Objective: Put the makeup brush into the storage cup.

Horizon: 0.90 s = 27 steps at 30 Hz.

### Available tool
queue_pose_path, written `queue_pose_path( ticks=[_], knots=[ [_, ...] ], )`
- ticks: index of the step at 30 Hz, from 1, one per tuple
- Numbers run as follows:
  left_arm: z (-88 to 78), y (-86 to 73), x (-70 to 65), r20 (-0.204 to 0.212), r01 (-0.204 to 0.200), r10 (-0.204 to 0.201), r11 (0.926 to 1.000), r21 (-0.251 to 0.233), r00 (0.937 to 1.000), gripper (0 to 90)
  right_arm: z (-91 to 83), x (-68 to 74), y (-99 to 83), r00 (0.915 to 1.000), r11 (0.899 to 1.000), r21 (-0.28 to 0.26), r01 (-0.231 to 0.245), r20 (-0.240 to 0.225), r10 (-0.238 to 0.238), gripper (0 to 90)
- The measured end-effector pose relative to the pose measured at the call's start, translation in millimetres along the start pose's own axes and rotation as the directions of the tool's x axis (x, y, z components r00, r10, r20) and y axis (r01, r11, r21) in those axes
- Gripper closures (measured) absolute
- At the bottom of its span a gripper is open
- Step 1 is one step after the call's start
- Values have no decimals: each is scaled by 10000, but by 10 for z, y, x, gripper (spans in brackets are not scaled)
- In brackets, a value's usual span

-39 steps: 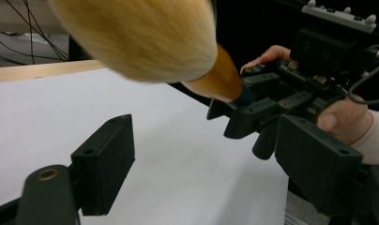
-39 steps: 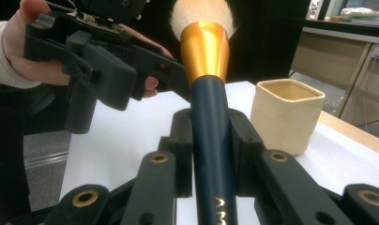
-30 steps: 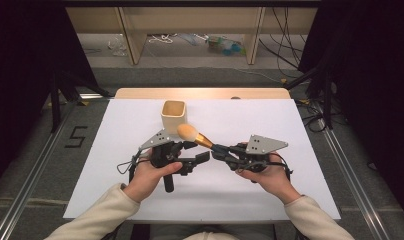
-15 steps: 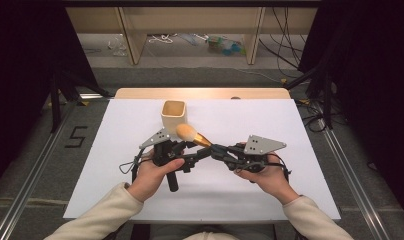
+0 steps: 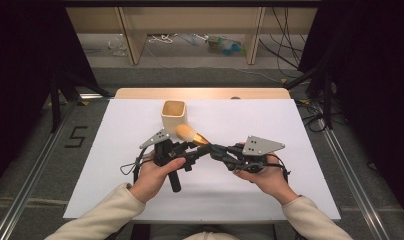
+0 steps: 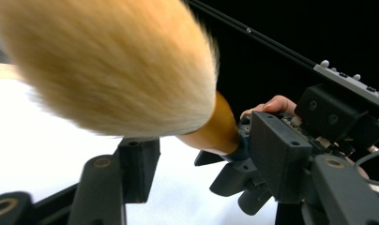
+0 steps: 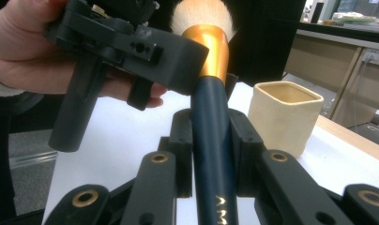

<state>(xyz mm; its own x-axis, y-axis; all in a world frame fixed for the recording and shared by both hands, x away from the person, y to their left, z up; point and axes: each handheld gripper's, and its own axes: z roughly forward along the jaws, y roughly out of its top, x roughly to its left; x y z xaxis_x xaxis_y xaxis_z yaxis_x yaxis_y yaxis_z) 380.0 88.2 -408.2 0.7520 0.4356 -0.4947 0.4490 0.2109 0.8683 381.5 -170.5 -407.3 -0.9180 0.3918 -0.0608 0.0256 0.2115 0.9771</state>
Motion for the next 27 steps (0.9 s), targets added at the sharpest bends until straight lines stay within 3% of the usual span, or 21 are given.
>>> queue_pose_path(
  ticks=[10, 12, 20, 21, 23, 24, 25, 27],
  knots=[
    [1, 1, -6, 4, 9, -9, 9996, -299, 10000, 573, 27, 28, -15, 9994, 9996, 202, 199, 263, -205, 750],
    [-6, 12, -15, 91, -205, 209, 9988, -434, 9997, 615, 54, 42, -32, 9990, 9993, 216, 320, 306, -326, 750],
    [-12, 20, -50, 131, -863, 868, 9957, -334, 9961, 648, 84, 60, -43, 9976, 9988, 310, 376, 566, -393, 735],
    [-13, 27, -65, 90, -1287, 1289, 9914, -246, 9916, 649, 82, 53, -43, 9983, 9985, 400, 361, 435, -378, 729],
    [-14, 31, -70, 28, -1469, 1470, 9889, -203, 9891, 650, 83, 58, -44, 9983, 9985, 474, 289, 491, -312, 714],
    [-16, 37, -69, 3, -1588, 1588, 9872, -172, 9873, 650, 91, 57, -43, 9982, 9981, 587, 208, 553, -240, 637],
    [-18, 42, -66, -27, -1722, 1722, 9849, -147, 9851, 650, 91, 57, -43, 9982, 9981, 587, 208, 553, -240, 637],
    [-30, 51, -70, -235, -2129, 2128, 9771, 24, 9768, 651, 98, 57, -47, 9986, 9973, 735, 66, 521, -104, 564]
  ],
)
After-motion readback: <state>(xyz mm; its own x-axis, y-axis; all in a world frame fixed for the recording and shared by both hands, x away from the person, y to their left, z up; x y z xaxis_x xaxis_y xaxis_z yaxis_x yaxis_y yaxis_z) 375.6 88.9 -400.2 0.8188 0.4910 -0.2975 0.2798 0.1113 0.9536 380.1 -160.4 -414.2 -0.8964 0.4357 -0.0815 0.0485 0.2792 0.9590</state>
